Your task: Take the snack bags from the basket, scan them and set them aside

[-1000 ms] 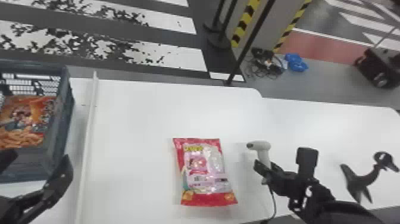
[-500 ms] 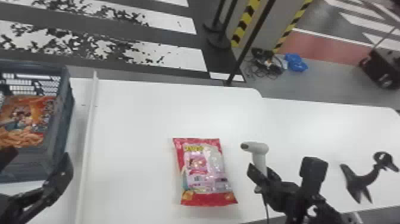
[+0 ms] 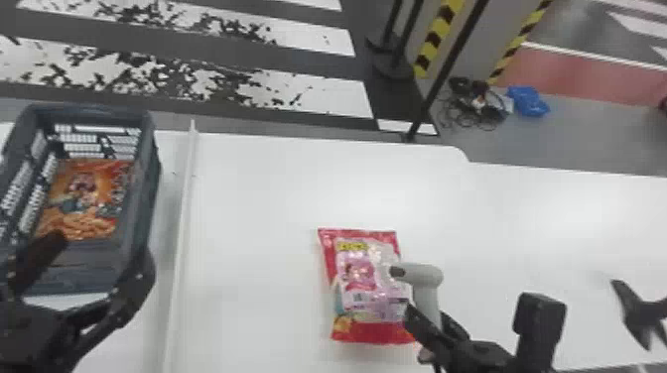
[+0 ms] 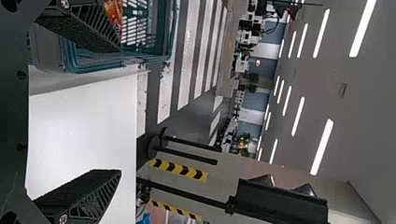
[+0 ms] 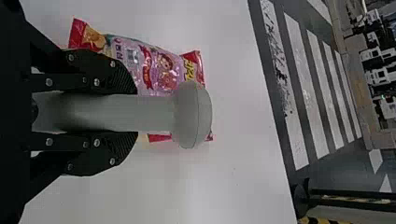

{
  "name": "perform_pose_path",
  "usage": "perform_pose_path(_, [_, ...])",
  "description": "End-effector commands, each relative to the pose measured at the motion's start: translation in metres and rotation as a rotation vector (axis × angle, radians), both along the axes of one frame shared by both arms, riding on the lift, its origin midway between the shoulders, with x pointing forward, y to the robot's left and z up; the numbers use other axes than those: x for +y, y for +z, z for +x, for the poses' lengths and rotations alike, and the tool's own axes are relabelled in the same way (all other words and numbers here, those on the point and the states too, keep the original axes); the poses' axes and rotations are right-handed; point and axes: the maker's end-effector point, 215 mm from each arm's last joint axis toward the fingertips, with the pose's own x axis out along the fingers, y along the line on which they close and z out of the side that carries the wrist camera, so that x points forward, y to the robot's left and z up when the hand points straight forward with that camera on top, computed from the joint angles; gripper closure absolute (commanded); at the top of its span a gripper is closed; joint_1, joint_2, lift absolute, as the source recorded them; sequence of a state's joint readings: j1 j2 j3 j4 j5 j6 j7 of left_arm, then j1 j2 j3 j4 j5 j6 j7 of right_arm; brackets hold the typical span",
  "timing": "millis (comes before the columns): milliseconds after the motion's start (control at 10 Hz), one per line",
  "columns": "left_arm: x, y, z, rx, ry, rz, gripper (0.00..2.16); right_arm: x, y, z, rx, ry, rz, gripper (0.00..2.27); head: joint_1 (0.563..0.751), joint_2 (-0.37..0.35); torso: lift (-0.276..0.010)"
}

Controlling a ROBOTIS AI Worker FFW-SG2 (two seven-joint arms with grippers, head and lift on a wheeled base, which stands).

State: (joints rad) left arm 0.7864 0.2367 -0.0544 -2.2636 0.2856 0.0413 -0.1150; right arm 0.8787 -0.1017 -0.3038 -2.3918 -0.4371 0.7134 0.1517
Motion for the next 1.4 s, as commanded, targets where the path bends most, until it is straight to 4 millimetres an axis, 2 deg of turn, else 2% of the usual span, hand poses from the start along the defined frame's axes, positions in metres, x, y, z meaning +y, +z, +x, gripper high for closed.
perform_pose_path(0, [0.000,0.000,0.001,0.000,-0.004,0.000,0.07,0.032,0.001,-0.012,0.027,0.039,0.041,2.26,0.695,-0.218,-0.075])
perform_pose_path(200, [-0.001,-0.001,0.000,0.002,-0.006,0.000,0.07,0.065,-0.004,-0.024,0.070,0.082,0.079,2.26,0.695,-0.161,-0.075])
perform_pose_path(400, [0.000,0.001,-0.001,-0.001,-0.004,0.002,0.07,0.081,-0.010,-0.026,0.080,0.097,0.052,2.26,0.695,-0.099,-0.075])
perform_pose_path(700, [0.001,0.000,-0.001,0.000,-0.002,0.001,0.07,0.068,-0.020,-0.016,0.055,0.061,0.003,2.26,0.695,-0.072,-0.075])
perform_pose_path(1300, [0.000,0.002,-0.003,-0.002,-0.004,-0.004,0.07,0.067,-0.040,-0.021,0.084,0.065,-0.004,2.26,0.695,-0.094,-0.075])
